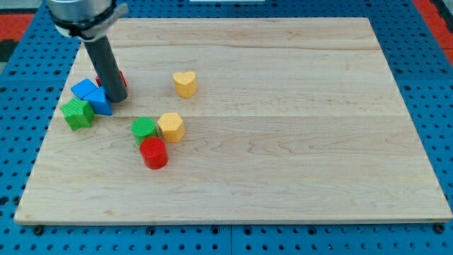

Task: Push the red star a bit up and right

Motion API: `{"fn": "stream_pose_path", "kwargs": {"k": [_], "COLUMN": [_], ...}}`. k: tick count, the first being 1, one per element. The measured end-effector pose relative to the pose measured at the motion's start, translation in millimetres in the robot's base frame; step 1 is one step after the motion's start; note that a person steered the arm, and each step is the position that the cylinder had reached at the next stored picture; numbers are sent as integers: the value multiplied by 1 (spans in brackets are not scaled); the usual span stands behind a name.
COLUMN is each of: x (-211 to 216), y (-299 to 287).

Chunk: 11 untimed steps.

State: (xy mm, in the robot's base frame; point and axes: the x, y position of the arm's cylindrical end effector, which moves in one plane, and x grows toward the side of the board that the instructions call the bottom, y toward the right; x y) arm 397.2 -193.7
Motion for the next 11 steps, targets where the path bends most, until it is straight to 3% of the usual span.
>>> {"fn": "stream_pose_path", "kwargs": {"k": [1,3,4,5,6,7,8,9,10,11], "x": [-21,-91,-67,-71,-51,-71,-116,-132,-85,-85], "y": [-23,-7,9,-47,-47,-73,-61,-50,-50,-28]}}
